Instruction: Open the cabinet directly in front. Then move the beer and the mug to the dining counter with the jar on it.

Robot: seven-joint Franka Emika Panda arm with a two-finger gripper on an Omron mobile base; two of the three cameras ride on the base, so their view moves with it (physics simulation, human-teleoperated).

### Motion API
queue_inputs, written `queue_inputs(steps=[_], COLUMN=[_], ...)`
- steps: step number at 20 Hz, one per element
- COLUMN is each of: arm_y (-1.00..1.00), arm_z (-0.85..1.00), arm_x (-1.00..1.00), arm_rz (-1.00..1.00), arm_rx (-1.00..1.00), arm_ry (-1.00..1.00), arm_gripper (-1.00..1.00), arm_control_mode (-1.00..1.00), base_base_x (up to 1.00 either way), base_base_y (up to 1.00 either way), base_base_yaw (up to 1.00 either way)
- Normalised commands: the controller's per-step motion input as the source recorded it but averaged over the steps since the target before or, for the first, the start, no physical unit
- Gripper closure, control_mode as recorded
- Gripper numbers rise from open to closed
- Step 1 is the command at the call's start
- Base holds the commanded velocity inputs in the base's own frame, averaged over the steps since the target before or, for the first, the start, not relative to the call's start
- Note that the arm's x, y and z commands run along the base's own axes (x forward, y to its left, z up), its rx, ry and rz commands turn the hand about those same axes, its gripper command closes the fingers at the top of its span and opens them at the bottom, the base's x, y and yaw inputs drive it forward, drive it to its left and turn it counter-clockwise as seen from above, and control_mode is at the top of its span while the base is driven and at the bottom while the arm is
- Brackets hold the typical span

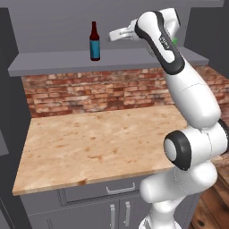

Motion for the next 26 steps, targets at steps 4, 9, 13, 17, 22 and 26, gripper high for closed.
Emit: queue_inputs(steps=[4,9,13,17,22,26], arm_y=[0.11,0.07,0.06,0.07,0.09,0.09], arm_z=[0.0,0.0,0.0,0.0,0.0,-0.02], arm_x=[0.3,0.28,0.3,0.3,0.34,0.23], arm_rz=[0.0,0.0,0.0,0.0,0.0,0.0], arm_rx=[0.0,-0.01,-0.03,-0.05,-0.05,-0.04], arm_ry=[0.0,0.01,0.01,0.0,0.0,0.0], arm_gripper=[-1.0,-1.0,-1.0,-1.0,-1.0,-1.0], arm_control_mode=[-1.0,-1.0,-1.0,-1.0,-1.0,-1.0], base_base_x=[0.0,0.0,0.0,0.0,0.0,0.0], base_base_y=[0.0,0.0,0.0,0.0,0.0,0.0], base_base_yaw=[0.0,0.0,0.0,0.0,0.0,0.0])
